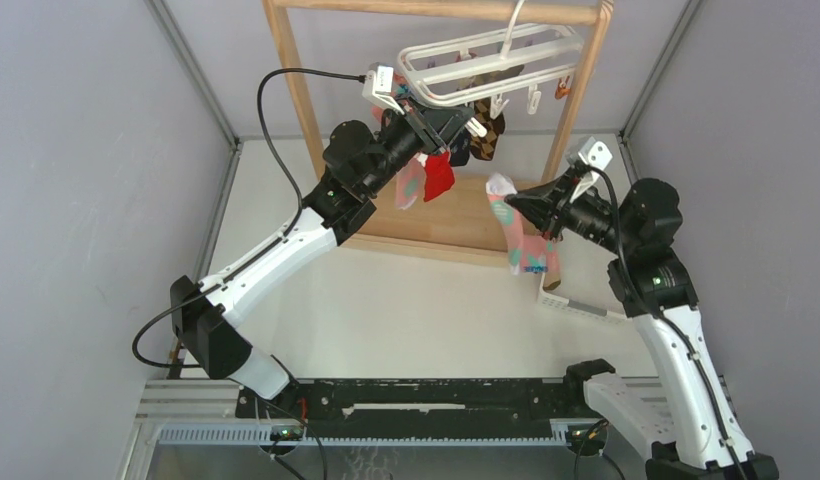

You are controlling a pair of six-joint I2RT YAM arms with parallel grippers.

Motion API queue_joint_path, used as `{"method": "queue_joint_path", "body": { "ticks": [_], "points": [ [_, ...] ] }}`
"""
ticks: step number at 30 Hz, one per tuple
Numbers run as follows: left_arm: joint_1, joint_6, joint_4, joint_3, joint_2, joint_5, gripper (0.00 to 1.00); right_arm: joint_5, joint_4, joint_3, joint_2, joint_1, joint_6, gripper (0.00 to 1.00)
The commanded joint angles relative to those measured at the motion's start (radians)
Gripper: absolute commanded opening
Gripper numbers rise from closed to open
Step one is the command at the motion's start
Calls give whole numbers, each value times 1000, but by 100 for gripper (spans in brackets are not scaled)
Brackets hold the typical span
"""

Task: Clip the socks to the hanger
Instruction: Clamp the sock onto the hanger.

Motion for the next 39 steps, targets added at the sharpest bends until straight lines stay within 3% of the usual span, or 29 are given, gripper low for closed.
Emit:
{"method": "queue_joint_path", "body": {
  "ticks": [1,7,15,27,39],
  "points": [
    [-22,-20,-3,50,-15,119,0,34,58,81,69,27,-10,0],
    [-22,-34,17,47,-10,151,0,16,124,116,137,18,40,0],
    [-22,-47,49,42,1,185,0,-263,390,123,277,-119,311,0],
    [-21,-32,50,34,-9,188,0,-445,744,123,380,-122,610,0],
    [-21,-30,53,26,-18,192,0,-497,814,143,438,-152,685,0]
  ]
}}
